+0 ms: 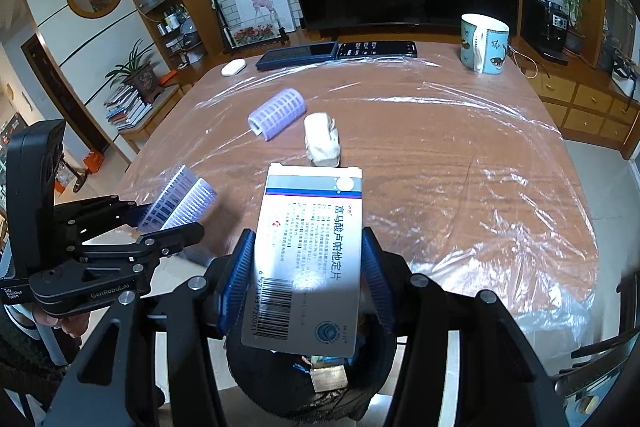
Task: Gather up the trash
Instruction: 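Lift the roller and white box and carry them over the black bin, then open the left gripper over the bin while the right releases the white box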
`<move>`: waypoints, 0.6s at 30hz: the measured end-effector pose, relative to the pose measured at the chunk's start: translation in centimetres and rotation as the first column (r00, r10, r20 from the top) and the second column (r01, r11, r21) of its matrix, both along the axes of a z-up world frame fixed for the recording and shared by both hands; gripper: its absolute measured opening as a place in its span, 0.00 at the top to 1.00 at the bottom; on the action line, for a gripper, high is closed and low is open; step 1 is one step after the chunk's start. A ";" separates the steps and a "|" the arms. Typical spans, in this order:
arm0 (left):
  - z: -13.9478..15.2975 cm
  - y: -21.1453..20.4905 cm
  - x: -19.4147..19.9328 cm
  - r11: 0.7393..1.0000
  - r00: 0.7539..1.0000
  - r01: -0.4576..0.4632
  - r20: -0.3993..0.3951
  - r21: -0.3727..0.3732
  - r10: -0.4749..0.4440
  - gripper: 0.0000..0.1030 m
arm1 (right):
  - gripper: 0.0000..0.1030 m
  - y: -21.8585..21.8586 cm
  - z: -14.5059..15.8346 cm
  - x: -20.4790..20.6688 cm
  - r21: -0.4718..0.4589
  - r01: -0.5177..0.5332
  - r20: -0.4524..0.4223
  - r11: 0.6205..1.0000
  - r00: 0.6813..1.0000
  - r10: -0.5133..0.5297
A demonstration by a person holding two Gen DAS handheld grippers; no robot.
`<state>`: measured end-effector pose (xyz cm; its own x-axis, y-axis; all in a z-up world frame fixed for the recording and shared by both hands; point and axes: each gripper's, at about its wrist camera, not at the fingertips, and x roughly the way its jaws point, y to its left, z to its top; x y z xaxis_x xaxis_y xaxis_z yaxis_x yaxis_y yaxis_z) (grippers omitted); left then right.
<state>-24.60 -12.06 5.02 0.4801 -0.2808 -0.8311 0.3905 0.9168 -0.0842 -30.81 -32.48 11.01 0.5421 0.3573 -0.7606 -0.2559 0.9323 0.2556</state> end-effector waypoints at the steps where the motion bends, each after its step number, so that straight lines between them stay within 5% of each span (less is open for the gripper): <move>1: -0.1 -0.2 -0.4 1.000 1.000 0.003 0.000 0.004 -0.003 0.57 | 0.49 -0.1 0.0 -0.1 0.000 -0.003 -0.002 1.000 1.000 0.003; 18: -2.1 -2.3 -5.3 0.995 0.995 0.092 -0.041 0.050 -0.090 0.57 | 0.49 -0.3 -2.5 -4.8 -0.025 -0.077 -0.069 0.997 0.995 0.075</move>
<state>-29.93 -14.34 2.95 0.4214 -0.2779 -0.8633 0.4698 0.8811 -0.0544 -35.61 -32.75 8.50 0.4605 0.3739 -0.8051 -0.3094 0.9177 0.2492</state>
